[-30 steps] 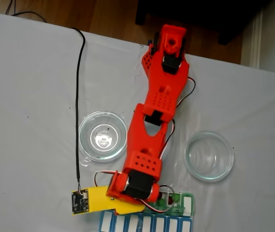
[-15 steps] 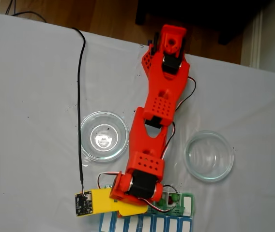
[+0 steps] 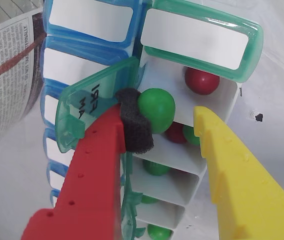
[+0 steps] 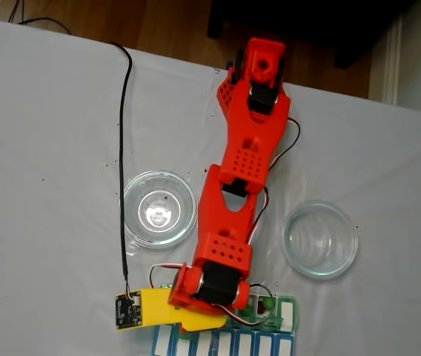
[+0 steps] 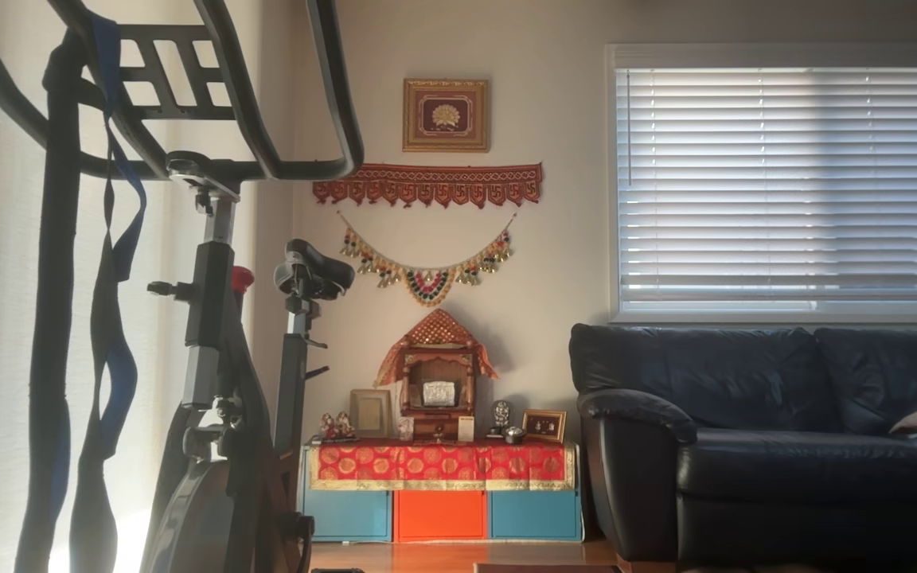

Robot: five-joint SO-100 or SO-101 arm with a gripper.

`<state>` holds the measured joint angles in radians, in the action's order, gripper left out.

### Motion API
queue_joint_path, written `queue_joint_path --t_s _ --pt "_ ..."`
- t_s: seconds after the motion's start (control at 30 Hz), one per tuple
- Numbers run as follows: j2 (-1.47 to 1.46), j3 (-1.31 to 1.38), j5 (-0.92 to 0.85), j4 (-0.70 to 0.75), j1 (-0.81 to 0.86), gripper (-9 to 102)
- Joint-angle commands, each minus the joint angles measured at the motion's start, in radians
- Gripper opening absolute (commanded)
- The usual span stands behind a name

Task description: Sort medicines into box.

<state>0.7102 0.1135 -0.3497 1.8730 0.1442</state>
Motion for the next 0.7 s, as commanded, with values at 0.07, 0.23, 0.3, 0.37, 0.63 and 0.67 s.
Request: queue_joint_path --t_s 0.07,0.23,0.3,0.37,0.63,0.67 --pt "0.091 0.029 -0.017 0.035 0.002 18" --pt "0.112 0.002 -0.043 0.035 0.008 18" --pt "0.117 -0.003 -0.046 0.035 0.009 18" --pt "0.123 -0.009 -0.049 0.035 0.012 18" --pt "0.198 -0.120 -0.080 0.035 0.018 19" --pt "0.202 -0.127 -0.084 0.035 0.018 19"
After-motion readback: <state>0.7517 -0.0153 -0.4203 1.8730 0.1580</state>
